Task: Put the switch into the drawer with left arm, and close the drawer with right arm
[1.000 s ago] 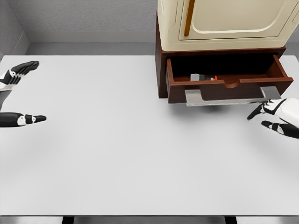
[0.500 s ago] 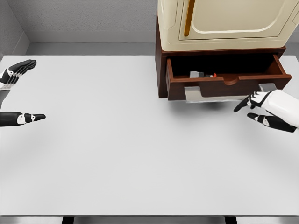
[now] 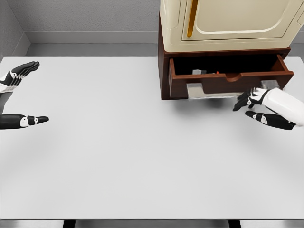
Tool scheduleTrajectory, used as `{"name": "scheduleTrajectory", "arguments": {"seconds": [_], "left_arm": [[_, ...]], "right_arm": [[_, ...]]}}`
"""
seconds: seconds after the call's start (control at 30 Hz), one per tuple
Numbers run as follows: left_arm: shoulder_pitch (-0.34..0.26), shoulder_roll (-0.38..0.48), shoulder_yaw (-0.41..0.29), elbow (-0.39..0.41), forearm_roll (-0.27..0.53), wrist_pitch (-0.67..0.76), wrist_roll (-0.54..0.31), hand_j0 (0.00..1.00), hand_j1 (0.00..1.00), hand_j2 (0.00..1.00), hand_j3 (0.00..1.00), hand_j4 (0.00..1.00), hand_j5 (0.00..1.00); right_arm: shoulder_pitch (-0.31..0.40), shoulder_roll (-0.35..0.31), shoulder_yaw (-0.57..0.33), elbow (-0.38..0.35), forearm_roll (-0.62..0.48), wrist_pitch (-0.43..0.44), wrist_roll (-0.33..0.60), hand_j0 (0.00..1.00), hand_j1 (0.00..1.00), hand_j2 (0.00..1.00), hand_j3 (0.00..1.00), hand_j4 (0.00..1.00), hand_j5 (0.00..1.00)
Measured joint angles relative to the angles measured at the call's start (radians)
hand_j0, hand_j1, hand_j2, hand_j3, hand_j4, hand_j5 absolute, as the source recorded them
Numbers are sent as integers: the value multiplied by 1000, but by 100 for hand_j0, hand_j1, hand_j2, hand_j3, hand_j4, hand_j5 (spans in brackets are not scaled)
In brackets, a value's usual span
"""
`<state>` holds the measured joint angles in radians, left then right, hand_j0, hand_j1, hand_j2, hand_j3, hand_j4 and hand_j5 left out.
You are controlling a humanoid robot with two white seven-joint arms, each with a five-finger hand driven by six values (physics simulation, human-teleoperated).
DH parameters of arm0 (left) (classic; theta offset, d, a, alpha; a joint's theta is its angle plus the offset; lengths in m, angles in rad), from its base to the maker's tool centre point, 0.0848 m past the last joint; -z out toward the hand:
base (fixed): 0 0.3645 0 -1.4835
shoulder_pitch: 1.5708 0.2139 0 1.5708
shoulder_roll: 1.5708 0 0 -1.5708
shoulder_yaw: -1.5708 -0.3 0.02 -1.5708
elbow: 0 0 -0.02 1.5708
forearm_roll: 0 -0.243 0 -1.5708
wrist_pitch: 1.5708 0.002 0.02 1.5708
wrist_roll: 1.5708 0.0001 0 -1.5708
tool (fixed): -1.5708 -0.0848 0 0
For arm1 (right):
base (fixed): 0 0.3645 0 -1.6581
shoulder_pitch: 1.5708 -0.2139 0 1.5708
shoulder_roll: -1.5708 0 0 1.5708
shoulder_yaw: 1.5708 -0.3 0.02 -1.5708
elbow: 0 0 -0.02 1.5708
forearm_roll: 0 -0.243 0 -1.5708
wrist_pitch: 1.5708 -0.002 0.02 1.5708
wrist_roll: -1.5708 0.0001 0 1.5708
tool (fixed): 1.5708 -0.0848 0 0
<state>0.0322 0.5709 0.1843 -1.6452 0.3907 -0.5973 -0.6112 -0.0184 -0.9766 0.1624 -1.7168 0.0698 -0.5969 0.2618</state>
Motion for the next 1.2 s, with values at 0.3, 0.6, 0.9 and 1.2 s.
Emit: {"name": "scheduleTrajectory", "arguments": {"seconds": [0.3,0.6,0.9,1.2], "left_arm": [[0,-6,-1,-1,-1,0,0,100,100,100,100,100,100],[3,-10,0,-5,-1,-1,0,100,100,100,100,100,100],[6,-19,0,-16,-1,-1,0,100,100,100,100,100,100],[6,-28,0,-22,-1,-1,0,100,100,100,100,100,100]], "right_arm": [[32,-64,-2,-6,64,-15,30,50,50,50,50,50,50],[2,-23,3,10,72,-16,31,51,51,51,51,51,51],[-43,49,9,10,80,-16,55,51,51,51,51,51,51],[-146,97,84,33,79,-15,70,52,52,52,52,52,52]]}}
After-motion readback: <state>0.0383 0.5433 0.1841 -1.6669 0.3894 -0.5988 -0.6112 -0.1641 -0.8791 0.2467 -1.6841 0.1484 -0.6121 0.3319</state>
